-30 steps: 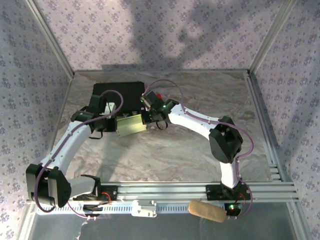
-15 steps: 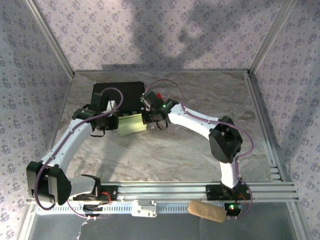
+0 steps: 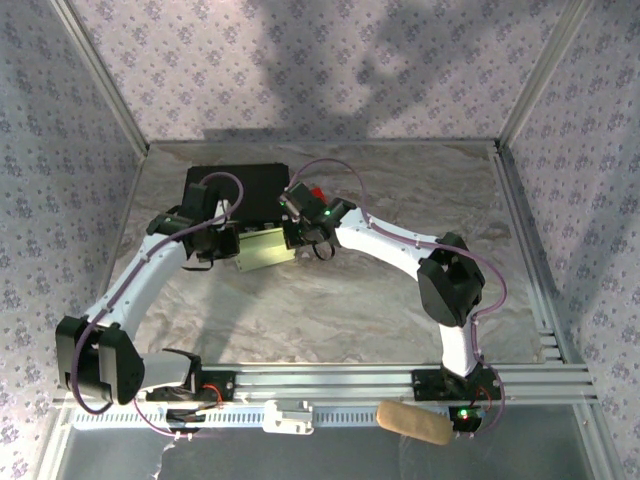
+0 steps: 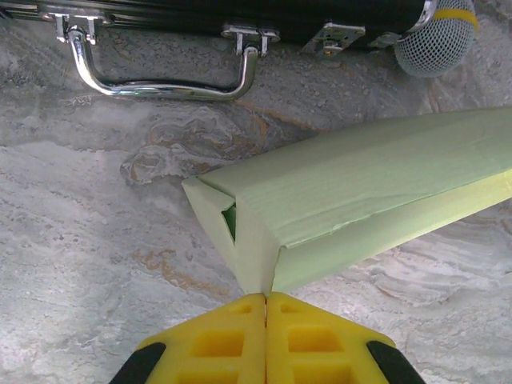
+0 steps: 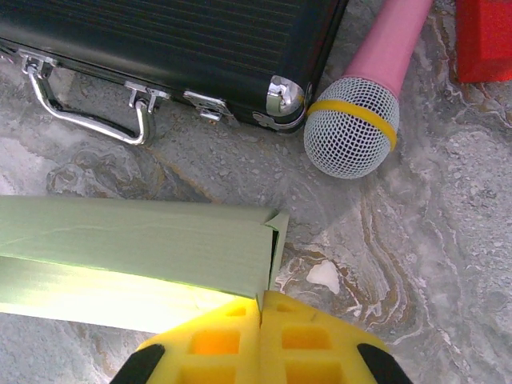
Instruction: Fold the paper box
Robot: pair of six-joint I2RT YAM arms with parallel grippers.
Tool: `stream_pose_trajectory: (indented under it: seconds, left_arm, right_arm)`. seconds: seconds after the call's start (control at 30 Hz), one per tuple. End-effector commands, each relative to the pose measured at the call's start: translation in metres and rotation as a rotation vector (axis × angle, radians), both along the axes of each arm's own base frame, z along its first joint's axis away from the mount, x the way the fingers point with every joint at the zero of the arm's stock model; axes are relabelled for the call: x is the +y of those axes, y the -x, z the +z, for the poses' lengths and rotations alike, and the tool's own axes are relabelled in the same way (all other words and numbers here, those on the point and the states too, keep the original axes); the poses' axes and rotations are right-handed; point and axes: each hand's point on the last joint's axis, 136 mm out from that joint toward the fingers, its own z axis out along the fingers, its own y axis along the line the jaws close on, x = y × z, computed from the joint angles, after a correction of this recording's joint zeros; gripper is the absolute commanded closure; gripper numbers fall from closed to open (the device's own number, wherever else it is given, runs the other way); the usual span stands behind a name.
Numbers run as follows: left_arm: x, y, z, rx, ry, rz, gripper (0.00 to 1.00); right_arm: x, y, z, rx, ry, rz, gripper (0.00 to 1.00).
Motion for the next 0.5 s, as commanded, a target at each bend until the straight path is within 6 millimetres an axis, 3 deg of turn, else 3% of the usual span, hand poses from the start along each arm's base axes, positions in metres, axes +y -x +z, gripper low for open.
stream_pose_trajectory:
  seconds: [0.0,0.3,0.47]
  left_arm:
    - [-0.015,-0.004,0.012,-0.008,0.071,-0.007,0.93]
    - [-0.015,-0.002,0.006,0.000,0.060,-0.003,0.95]
    - [-0.008,0.004,-0.008,0.009,0.033,0.010,0.96]
  right_arm:
    - [0.007,0.012,-0.009,0.039,0.025,0.012,1.00]
    - [0.006,0.011,-0.010,0.037,0.031,0.008,1.00]
    - [0.006,0.012,-0.011,0.028,0.042,0.008,1.00]
